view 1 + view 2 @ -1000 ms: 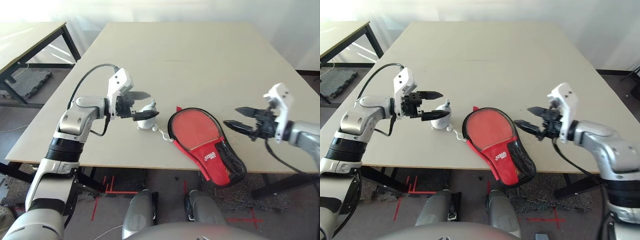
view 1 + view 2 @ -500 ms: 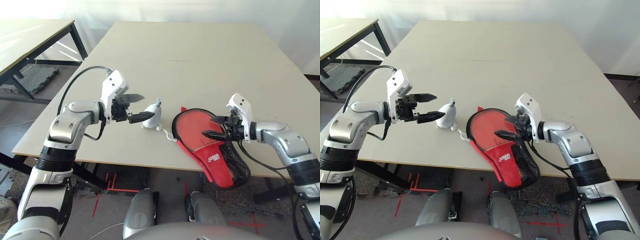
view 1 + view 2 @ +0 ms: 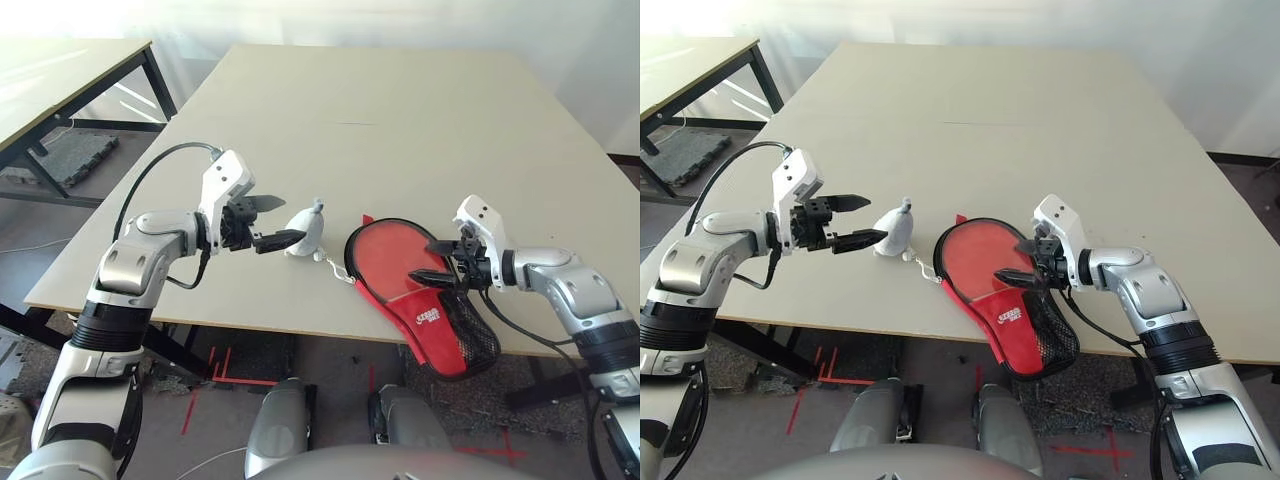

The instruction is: Store the ping-pong paddle in its case and zip it.

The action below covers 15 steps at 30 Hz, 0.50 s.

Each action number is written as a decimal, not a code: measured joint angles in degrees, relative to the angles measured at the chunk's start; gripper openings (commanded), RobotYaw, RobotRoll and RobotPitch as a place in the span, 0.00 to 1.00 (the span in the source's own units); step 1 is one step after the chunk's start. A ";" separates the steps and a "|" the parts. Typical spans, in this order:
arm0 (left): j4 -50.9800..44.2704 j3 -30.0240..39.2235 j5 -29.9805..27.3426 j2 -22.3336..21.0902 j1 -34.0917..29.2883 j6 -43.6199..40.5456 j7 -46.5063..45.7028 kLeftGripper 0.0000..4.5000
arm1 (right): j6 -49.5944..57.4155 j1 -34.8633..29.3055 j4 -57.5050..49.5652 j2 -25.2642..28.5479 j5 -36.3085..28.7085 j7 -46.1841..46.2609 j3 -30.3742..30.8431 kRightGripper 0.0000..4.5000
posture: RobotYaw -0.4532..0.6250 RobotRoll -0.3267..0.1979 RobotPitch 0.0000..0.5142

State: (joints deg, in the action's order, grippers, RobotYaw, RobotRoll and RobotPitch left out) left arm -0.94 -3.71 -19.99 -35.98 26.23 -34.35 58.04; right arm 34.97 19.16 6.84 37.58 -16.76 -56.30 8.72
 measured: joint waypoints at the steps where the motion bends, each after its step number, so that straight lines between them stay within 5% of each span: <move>1: 0.19 -0.52 0.20 0.00 0.16 0.05 -0.06 1.00 | 0.02 -0.07 -0.01 -0.01 0.01 0.00 0.00 0.99 | 0.55 0.62 0.04; 12: 9.12 -7.15 9.36 3.91 5.01 2.01 -6.86 1.00 | 1.22 -0.29 -0.91 -1.01 -0.03 0.08 -0.25 1.00 | 0.53 0.62 0.05; 15: 11.54 -8.96 12.00 4.83 5.85 2.96 -8.13 0.87 | 1.68 -0.38 -1.33 -1.22 -0.03 0.20 -0.40 1.00 | 0.52 0.62 0.05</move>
State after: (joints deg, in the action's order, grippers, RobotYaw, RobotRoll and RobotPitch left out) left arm 10.60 -12.67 -8.00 -31.15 32.07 -31.40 49.91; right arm 36.66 18.78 5.51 36.36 -16.80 -56.11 8.33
